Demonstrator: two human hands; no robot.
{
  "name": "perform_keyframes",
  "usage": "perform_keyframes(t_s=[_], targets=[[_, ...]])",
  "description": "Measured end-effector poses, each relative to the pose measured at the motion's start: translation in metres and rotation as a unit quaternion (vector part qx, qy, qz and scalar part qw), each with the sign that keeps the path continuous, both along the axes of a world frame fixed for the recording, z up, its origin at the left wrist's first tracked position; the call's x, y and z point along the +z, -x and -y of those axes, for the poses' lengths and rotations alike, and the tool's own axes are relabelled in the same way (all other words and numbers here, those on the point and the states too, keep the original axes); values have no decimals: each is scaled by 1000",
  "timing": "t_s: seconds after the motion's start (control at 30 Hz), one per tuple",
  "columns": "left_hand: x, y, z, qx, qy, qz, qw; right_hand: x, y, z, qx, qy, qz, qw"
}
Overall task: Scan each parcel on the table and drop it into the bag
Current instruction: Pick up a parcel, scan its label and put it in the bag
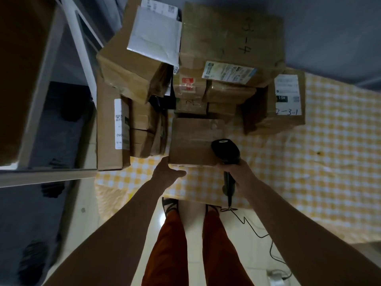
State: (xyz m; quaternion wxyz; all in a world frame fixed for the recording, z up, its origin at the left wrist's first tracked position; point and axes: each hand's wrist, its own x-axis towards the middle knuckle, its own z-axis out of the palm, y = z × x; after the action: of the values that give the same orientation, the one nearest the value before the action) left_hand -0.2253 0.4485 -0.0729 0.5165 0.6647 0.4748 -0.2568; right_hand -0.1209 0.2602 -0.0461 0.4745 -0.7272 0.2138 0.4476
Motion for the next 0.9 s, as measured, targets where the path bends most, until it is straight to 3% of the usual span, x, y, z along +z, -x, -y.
perform_keyframes(t_s=[0.33,0.57,0.73,0.9], targets=[[22,-12,-5,32,-54,94,994,54,-29,-2,-45,-52,83,994],[18,-21,4,5,-65,85,994,46,-36,-11,-18,-14,50,998],[18,-23,12,-2,6,14,1000,43,-31,-12,2,3,42,999],[16,-52,11,-94,-108,88,986,40,-13,-5,-20,54,35,998]])
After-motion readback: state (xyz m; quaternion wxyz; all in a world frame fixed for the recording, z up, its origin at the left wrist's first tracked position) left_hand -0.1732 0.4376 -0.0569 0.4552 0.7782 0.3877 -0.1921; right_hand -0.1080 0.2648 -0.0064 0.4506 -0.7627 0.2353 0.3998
